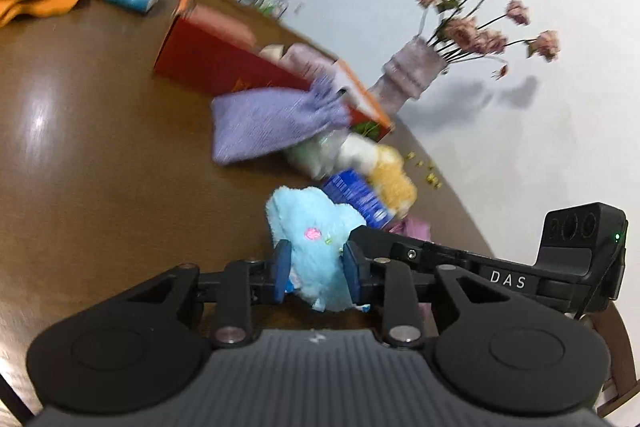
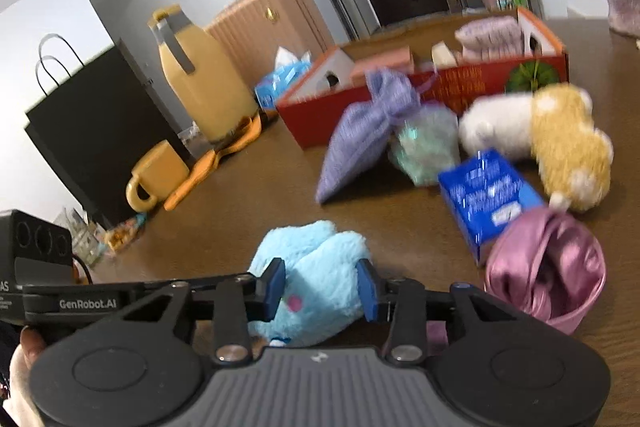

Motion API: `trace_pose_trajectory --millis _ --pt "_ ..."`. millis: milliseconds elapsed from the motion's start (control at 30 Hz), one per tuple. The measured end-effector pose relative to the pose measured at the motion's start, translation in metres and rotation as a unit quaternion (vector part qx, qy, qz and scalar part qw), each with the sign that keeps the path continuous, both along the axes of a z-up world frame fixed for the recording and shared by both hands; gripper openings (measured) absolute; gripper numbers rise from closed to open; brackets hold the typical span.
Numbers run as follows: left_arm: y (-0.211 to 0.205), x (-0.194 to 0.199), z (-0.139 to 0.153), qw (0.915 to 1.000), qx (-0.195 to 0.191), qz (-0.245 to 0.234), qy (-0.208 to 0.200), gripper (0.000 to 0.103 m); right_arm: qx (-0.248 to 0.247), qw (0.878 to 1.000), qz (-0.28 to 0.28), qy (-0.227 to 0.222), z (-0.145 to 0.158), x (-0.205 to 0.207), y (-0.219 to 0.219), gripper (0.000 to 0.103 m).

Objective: Organize soft objects
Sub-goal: 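Carry the plush toy with the left tool into the box and open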

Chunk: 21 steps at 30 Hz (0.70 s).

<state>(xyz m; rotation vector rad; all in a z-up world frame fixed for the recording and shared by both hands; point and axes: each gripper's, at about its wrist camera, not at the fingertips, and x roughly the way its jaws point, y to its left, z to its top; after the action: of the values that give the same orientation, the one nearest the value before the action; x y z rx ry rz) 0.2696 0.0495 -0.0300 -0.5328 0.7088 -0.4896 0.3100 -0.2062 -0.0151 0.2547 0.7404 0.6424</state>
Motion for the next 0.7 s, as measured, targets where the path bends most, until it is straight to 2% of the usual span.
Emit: trace_pose_trajectory --millis 200,267,367,500,600,700 --pt "-0.004 0.028 0.056 0.9986 -0.005 -0.012 -0.051 0.027 0.008 0.997 -0.026 -0.077 0.054 0.011 -0.004 0.037" --pt "-0.006 0.049 0.08 0.9971 0.009 -0.008 -0.076 0.027 0.001 0.994 -0.025 -0.104 0.076 0.028 -0.002 0.037" --pt "-0.002 0.091 0.101 0.9951 0.024 -0.001 -0.096 0.027 -0.016 0.992 -0.014 -0.125 0.105 0.077 0.009 0.036" --pt "0.014 0.168 0.099 0.997 0.039 0.038 -0.055 0.027 -0.047 0.995 0.008 -0.091 0.113 0.165 0.039 0.036" --pt "0.021 0.222 0.077 0.9963 0.064 0.058 -0.006 0.027 -0.065 0.997 0.017 -0.039 0.093 0.232 0.062 0.036" --pt "0.028 0.269 0.045 0.9922 0.089 0.07 0.053 0.027 -0.074 0.997 0.016 0.031 0.055 0.292 0.082 0.036"
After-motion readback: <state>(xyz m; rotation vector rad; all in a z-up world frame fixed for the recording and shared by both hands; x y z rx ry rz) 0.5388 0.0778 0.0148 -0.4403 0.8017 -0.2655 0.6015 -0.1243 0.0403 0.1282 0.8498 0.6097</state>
